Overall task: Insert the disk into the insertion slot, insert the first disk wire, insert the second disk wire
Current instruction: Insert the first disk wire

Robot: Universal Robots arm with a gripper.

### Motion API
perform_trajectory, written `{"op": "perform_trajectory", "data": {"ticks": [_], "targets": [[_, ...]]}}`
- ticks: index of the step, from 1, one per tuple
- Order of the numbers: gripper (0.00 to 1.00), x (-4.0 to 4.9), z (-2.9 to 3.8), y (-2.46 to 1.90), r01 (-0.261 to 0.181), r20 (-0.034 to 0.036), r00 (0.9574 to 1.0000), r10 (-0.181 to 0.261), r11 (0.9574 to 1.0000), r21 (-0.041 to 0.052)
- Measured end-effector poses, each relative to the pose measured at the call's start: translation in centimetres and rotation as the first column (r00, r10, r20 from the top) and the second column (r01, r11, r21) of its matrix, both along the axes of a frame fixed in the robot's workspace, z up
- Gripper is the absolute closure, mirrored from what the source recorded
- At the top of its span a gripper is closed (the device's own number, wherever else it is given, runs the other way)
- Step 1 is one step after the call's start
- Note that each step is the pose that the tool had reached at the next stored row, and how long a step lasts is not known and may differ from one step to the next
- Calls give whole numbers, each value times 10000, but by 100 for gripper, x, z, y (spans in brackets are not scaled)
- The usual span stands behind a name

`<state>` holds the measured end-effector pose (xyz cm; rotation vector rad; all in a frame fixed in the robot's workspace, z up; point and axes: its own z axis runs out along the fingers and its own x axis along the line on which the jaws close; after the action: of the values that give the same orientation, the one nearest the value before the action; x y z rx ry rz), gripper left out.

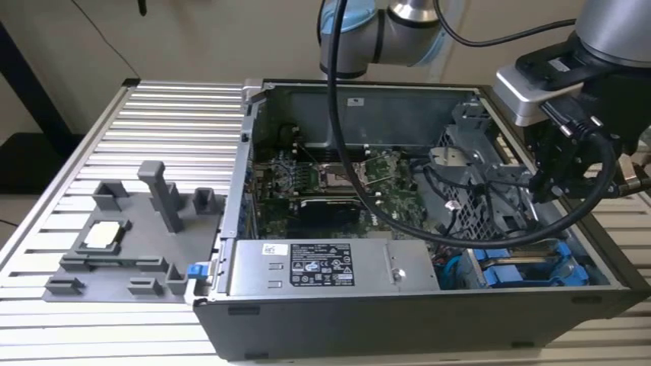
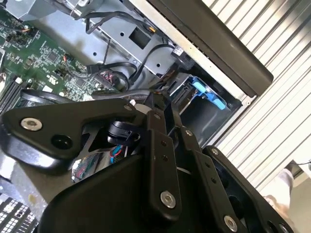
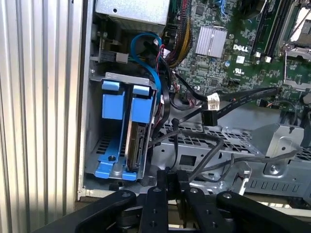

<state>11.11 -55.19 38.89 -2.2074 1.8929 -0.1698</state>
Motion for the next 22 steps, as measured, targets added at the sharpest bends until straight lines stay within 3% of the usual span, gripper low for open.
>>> {"op": "perform_trajectory", "data": {"ticks": [8, 10, 15, 22], "targets": [[81, 0, 0, 1, 0, 0, 10000, 0, 10000, 0], [81, 12, 0, 2, -2, -47, 10000, 2, 10000, -42], [81, 121, -2, 1, -8, -549, 9985, -7, 9996, -279], [81, 297, -4, 1, -42, -1361, 9907, -35, 9984, -563]]}}
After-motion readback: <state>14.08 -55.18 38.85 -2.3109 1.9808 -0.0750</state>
